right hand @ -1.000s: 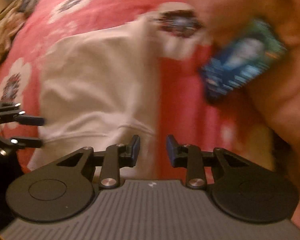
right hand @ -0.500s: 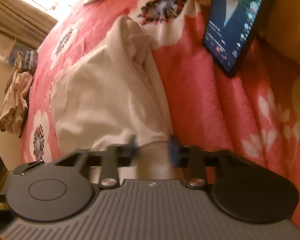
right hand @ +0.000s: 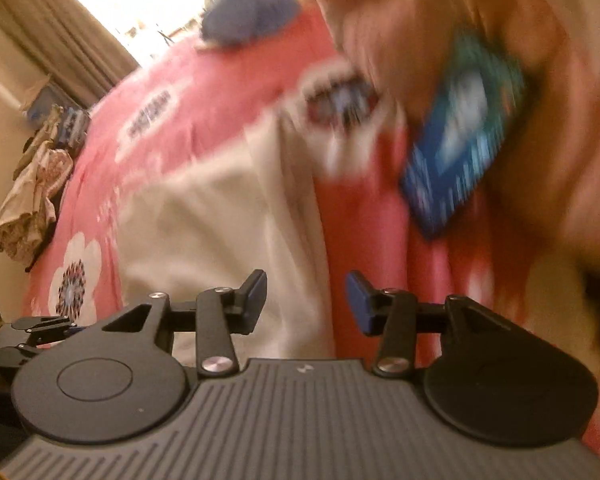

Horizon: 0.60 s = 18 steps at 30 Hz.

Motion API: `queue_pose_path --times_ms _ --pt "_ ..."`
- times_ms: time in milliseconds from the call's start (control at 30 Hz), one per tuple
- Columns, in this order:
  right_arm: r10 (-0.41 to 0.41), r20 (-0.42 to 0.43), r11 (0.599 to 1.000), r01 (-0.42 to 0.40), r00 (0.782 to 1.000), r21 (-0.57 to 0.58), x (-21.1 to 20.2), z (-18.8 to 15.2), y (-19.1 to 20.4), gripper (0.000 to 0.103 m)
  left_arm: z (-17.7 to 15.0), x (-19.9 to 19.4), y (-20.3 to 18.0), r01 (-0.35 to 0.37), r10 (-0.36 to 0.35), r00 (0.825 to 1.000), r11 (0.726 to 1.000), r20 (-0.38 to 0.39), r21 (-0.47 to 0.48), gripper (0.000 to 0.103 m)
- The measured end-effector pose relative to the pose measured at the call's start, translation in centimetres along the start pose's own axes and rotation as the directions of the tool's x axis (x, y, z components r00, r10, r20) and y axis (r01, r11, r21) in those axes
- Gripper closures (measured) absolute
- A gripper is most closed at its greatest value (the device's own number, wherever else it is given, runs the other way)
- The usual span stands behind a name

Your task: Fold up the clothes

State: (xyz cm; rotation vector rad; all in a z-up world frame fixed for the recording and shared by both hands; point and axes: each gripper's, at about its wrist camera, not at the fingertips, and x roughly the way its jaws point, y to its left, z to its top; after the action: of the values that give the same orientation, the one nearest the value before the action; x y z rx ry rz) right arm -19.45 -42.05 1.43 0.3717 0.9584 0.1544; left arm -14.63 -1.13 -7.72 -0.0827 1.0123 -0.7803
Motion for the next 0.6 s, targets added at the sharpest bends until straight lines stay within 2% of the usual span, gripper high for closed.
queue_pose_path --times_ms 100,233,333,467,500,567,600 --pt "-0.032 0.03 0.989 0.036 0.999 -0.142 3.4 2.4 2.8 0.059 2.3 0.5 1.2 -0.083 0.085 0.995 0.996 0.058 -0.031 0.057" --pt "-0.067 0.076 0.941 0.088 0.995 -0.326 8.0 5.5 6.5 0.059 5.2 1.9 3.2 -0.161 0.174 0.974 0.982 0.144 -0.096 0.052" --pt "-0.087 0.113 0.881 0.13 0.99 -0.455 11.5 7.8 9.2 0.059 7.0 3.4 4.8 -0.188 0.208 0.966 0.974 0.156 -0.129 0.053" --pt "-0.205 0.095 0.768 0.22 0.974 -0.602 16.1 8.0 11.0 0.063 7.9 5.1 6.5 -0.154 0.174 0.973 0.978 0.149 -0.138 0.053" --pt "-0.232 0.089 0.759 0.238 0.969 -0.606 17.1 8.1 10.7 0.067 7.9 5.5 6.8 -0.143 0.163 0.976 0.98 0.147 -0.136 0.055" --pt "-0.261 0.086 0.765 0.26 0.962 -0.589 17.9 8.3 10.0 0.094 7.9 6.2 7.3 -0.121 0.14 0.979 0.984 0.145 -0.13 0.06" --pt "-0.237 0.084 0.808 0.244 0.968 -0.537 17.5 8.5 9.3 0.096 7.7 6.3 7.5 -0.11 0.127 0.981 0.987 0.15 -0.121 0.061"
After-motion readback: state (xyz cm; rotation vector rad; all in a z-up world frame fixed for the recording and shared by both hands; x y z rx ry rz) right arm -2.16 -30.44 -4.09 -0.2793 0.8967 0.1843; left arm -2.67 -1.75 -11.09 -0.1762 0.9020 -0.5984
